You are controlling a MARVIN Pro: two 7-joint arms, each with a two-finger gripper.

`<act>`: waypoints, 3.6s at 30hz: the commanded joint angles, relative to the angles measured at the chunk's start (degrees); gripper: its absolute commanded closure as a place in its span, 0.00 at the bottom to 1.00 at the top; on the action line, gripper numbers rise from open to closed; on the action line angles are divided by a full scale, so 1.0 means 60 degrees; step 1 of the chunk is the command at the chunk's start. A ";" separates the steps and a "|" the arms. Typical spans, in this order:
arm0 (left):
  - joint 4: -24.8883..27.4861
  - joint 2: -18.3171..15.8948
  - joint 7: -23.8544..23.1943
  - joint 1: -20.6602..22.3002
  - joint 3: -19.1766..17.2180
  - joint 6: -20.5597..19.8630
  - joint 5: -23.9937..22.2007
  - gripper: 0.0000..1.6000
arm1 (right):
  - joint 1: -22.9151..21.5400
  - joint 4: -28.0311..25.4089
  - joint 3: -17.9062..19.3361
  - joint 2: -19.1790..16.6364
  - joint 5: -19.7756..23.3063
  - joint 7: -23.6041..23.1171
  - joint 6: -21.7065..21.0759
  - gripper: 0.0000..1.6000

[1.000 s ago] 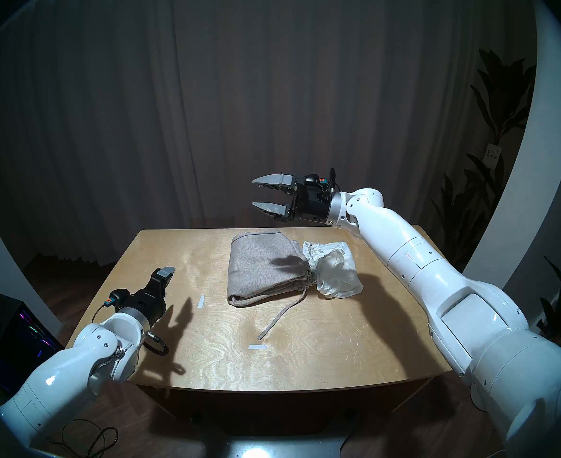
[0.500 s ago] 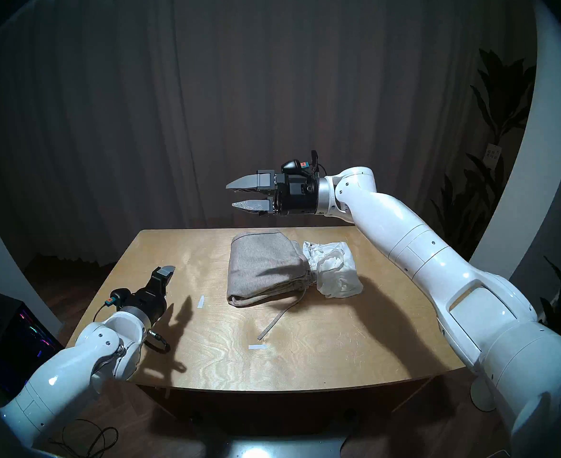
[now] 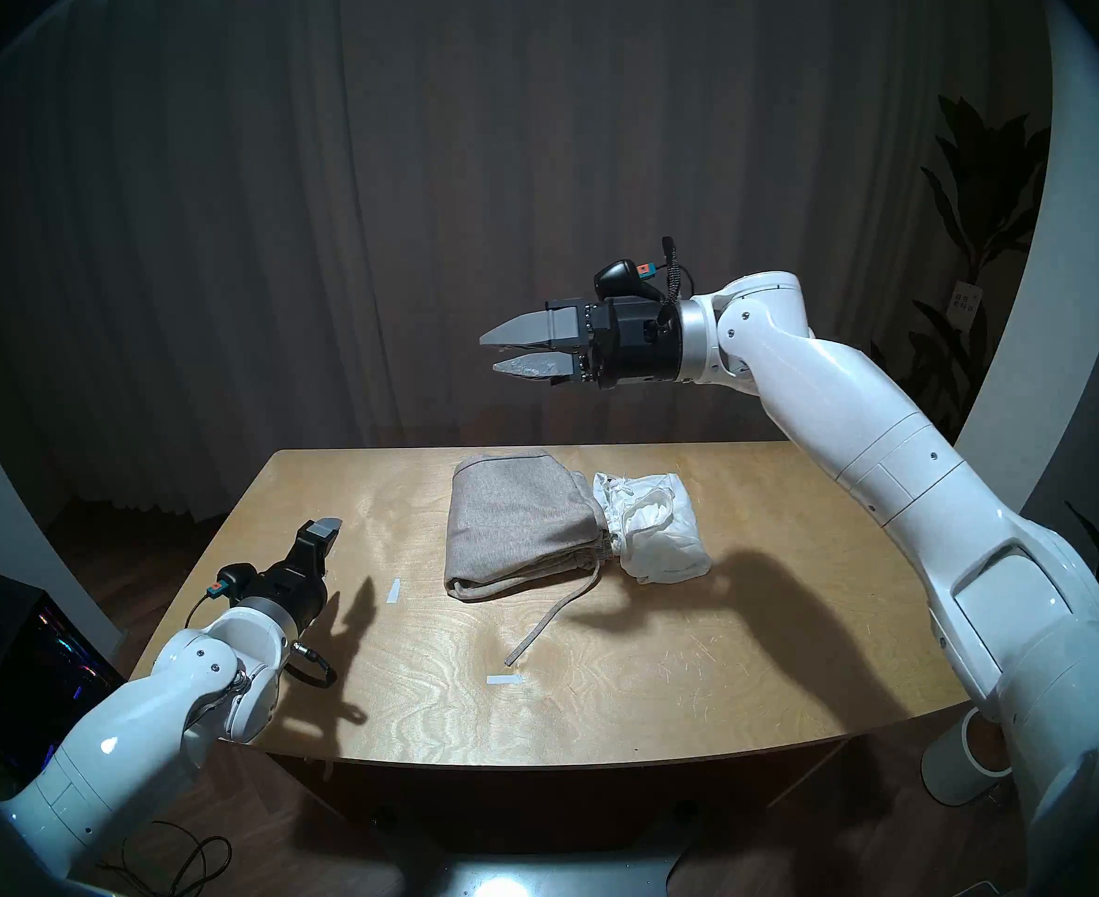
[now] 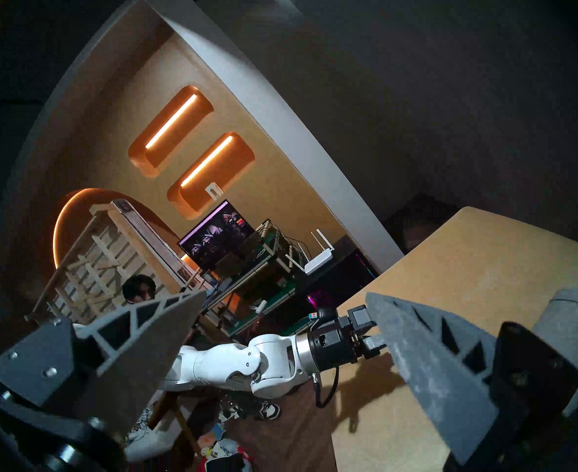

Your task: Fold pants twice and stack them

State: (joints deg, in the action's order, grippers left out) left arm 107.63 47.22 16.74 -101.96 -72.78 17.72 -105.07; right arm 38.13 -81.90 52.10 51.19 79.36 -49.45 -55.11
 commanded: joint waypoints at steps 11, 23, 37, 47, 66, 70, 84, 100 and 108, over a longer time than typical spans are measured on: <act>-0.0055 0.0206 -0.0035 0.0366 -0.0037 0.0035 0.0044 0.00 | 0.1561 -0.2133 0.0890 -0.2293 0.0811 -0.0665 0.0018 0.00; -0.0151 0.0322 -0.0022 0.0376 -0.0003 0.0040 0.0072 0.00 | 0.2617 -0.1781 0.1844 -0.2874 0.2290 -0.0135 0.0204 0.00; -0.0260 0.0422 -0.0001 0.0382 -0.0013 0.0047 0.0070 0.00 | 0.3295 -0.0826 0.2481 -0.2690 0.3785 -0.0436 0.0711 0.00; -0.0338 0.0481 0.0007 0.0407 -0.0024 0.0047 0.0079 0.00 | 0.3642 -0.0582 0.2950 -0.2303 0.4971 -0.0635 0.1216 0.00; -0.0484 0.0582 0.0042 0.0393 -0.0035 0.0066 0.0074 0.00 | 0.3801 -0.1928 0.1886 -0.2059 0.4304 -0.0639 0.0767 0.00; -0.0508 0.0597 0.0043 0.0406 -0.0039 0.0068 0.0075 0.00 | 0.3622 -0.2400 0.1605 -0.2096 0.3834 -0.0646 0.0466 0.00; -0.0615 0.0594 0.0060 0.0411 -0.0096 0.0101 0.0080 0.00 | 0.2940 -0.3582 0.1062 -0.2755 0.2283 -0.0011 0.0018 0.00; -0.0752 0.0529 0.0088 0.0408 -0.0119 0.0143 0.0076 0.00 | 0.2070 -0.3698 0.1094 -0.3903 0.0313 0.0538 0.0018 0.00; -0.0786 0.0497 0.0094 0.0426 -0.0129 0.0164 0.0077 0.00 | 0.1740 -0.3931 0.1001 -0.4365 -0.0749 0.0883 0.0018 0.00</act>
State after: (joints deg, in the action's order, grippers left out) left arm 102.43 50.41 17.57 -100.33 -72.94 18.59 -104.75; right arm 51.60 -104.17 57.89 28.06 78.50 -45.01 -55.12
